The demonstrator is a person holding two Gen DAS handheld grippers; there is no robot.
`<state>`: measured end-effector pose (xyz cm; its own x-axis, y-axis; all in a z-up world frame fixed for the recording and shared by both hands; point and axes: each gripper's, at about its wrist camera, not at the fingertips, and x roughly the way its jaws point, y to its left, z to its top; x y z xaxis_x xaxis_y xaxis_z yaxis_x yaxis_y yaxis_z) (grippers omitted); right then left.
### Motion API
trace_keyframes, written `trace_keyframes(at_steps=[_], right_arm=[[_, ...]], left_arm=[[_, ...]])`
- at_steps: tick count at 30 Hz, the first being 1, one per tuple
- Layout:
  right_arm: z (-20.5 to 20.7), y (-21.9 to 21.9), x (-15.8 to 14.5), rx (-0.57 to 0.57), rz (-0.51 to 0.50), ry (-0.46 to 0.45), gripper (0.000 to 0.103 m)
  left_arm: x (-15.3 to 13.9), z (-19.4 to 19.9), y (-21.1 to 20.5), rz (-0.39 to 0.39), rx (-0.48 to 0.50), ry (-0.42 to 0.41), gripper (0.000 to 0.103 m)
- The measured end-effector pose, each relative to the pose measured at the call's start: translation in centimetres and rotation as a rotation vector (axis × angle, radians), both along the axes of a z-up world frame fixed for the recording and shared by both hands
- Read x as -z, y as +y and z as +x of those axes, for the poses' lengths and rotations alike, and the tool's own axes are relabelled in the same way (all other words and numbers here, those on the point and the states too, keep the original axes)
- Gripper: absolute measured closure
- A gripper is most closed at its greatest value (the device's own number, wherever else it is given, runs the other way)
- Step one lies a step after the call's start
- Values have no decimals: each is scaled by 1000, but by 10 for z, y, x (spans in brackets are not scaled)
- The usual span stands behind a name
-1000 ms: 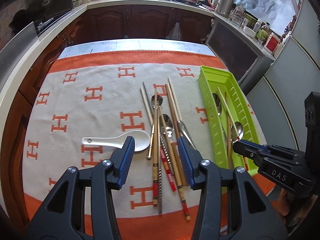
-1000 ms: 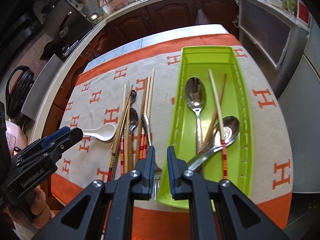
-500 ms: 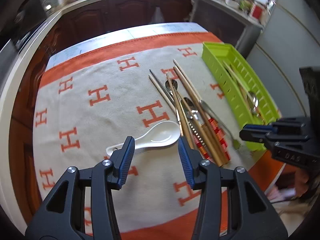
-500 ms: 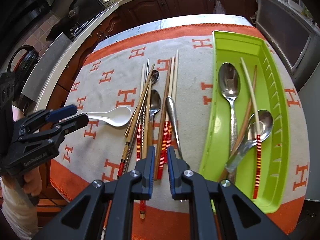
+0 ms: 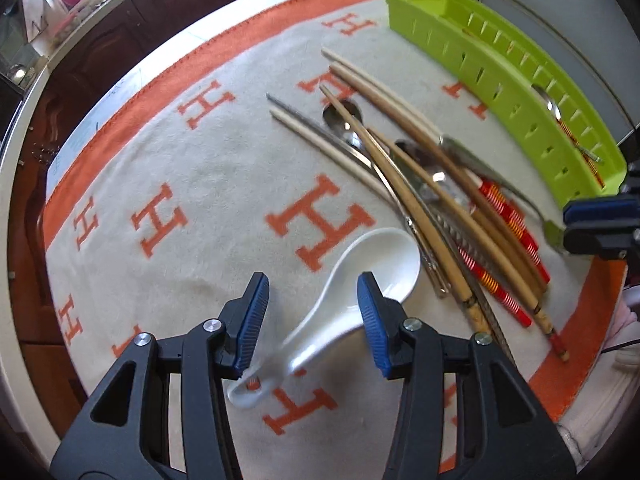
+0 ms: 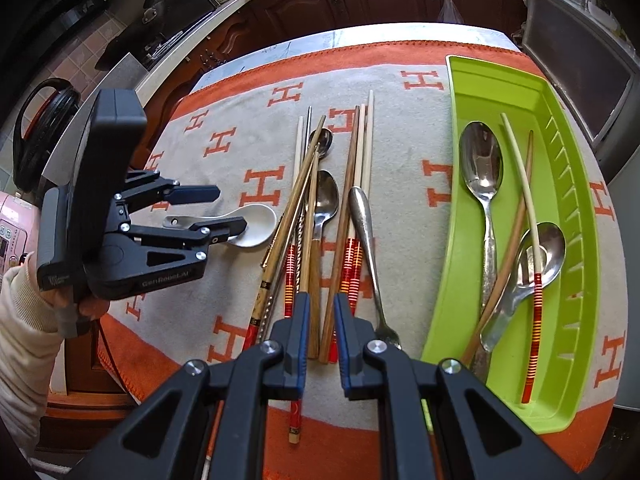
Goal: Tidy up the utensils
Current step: 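Lower the left tool onto the white ceramic spoon handle and close it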
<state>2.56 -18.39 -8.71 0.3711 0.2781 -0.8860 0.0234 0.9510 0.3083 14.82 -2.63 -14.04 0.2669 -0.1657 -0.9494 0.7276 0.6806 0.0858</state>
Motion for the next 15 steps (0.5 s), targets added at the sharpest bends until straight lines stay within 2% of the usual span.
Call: trace_keyframes(at_steps=[5,12,14,15], right_arm=[[1,0,3,5,-3,9,91],[4,2,6,7,-5,20,91],[5,2,6,7,-5,21,91],[5,2,7,9,-5,22,91]], left_arm=[[1,5,-1,-19,49,23,59],[7,2,2,-48,120,113,59],[8,-1,3,-56,122,122,61],[7,-2,3,-59,126,123,67]])
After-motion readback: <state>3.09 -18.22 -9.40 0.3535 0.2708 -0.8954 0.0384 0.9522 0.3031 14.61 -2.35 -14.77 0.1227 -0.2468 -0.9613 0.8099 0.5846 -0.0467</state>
